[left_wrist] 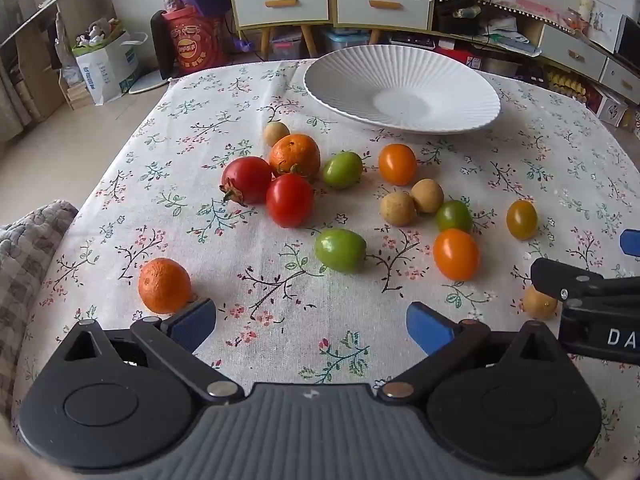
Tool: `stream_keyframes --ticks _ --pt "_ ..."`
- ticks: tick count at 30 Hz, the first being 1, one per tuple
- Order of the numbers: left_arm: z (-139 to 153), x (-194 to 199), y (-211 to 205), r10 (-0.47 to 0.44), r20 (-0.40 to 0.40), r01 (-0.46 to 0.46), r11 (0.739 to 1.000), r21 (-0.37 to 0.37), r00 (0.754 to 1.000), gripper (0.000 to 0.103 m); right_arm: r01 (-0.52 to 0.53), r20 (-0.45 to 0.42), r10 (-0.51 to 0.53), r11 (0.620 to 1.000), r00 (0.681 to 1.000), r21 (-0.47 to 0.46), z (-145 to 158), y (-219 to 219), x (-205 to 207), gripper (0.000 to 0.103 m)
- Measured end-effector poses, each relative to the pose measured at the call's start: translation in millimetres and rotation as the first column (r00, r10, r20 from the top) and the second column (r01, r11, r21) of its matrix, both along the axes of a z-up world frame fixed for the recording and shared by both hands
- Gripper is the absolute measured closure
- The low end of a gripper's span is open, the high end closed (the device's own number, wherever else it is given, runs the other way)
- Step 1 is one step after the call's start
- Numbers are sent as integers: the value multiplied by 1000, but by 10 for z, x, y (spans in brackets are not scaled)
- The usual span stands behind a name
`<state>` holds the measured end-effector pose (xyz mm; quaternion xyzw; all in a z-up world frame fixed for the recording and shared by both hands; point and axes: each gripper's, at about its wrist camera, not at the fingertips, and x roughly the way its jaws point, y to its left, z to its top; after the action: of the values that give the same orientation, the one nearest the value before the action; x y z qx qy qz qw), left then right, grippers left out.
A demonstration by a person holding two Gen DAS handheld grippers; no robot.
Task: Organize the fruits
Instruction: 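Move the left tool to the mandarin while the right tool moves to the brown kiwi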
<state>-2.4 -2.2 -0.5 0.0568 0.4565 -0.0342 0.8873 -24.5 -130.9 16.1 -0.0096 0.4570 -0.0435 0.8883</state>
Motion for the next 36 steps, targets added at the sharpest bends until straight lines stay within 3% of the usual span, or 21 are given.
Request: stream_keyframes --ticks 36 --pt "11 -15 -6 -5 -4 5 1000 -4 1000 4 5 -1 -5 1000 1000 3 -7 -1 15 1"
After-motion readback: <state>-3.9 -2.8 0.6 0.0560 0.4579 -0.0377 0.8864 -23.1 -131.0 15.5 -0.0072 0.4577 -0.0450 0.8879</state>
